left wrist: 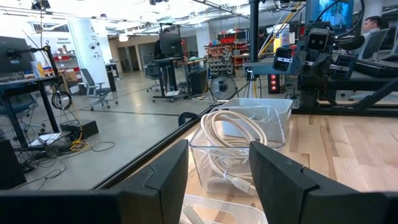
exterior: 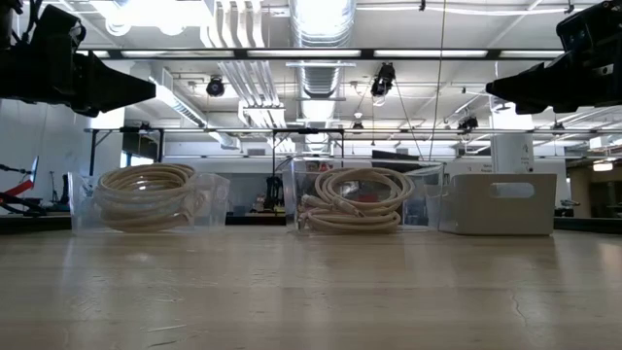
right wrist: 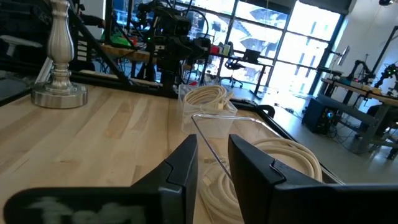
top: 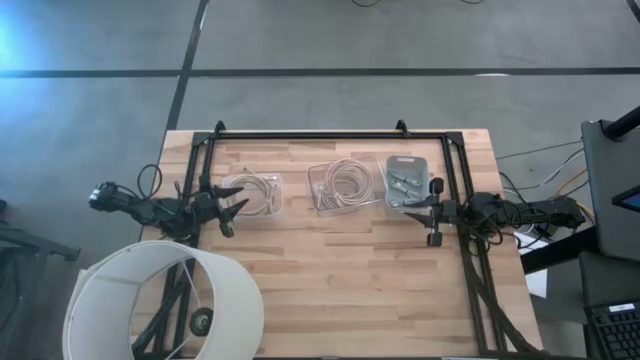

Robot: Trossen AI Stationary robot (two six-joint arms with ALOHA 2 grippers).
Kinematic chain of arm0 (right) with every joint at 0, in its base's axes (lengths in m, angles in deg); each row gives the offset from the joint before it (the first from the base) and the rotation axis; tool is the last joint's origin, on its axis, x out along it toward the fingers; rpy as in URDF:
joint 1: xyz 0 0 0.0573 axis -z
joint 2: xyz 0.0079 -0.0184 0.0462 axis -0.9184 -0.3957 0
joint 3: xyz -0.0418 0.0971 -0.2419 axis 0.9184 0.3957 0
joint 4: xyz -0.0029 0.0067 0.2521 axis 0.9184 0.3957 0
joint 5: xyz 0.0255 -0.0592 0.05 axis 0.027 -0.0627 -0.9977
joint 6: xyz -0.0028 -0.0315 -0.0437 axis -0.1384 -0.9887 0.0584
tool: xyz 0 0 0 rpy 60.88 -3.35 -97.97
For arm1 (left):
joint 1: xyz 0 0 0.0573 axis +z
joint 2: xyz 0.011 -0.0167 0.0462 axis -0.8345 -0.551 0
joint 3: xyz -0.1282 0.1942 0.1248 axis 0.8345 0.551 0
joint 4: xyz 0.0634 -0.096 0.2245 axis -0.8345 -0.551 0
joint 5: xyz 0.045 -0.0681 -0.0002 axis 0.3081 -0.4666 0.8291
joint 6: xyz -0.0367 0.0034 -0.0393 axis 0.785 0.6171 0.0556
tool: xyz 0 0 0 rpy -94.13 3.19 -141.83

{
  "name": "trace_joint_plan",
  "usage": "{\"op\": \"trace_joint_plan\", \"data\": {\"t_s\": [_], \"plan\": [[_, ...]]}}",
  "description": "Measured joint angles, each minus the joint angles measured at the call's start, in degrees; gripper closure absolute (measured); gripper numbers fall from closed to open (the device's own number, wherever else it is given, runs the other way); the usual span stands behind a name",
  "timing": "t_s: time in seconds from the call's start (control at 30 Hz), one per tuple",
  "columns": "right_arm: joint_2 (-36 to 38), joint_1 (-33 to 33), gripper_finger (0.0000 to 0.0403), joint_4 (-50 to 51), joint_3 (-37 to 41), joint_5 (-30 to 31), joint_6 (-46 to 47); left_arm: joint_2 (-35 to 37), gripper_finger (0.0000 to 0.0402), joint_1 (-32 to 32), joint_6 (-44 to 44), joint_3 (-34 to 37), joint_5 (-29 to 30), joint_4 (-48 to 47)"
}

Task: Pick & Place USB Port
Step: Return to Home Position

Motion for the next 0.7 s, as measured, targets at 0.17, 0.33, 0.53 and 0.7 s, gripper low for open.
{"op": "trace_joint_plan", "data": {"t_s": [0.17,0.33,0.53,0.7], "plan": [[0.0,0.0,0.0313,0.0,0.0,0.0,0.0,0.0,0.0227,0.0,0.0,0.0,0.0,0.0],[0.0,0.0,0.0314,0.0,0.0,0.0,0.0,0.0,0.0227,0.0,0.0,0.0,0.0,0.0],[0.0,0.0,0.0326,0.0,0.0,0.0,0.0,0.0,0.0227,0.0,0.0,0.0,0.0,0.0],[0.0,0.0,0.0334,0.0,0.0,0.0,0.0,0.0,0.0227,0.0,0.0,0.0,0.0,0.0]]}}
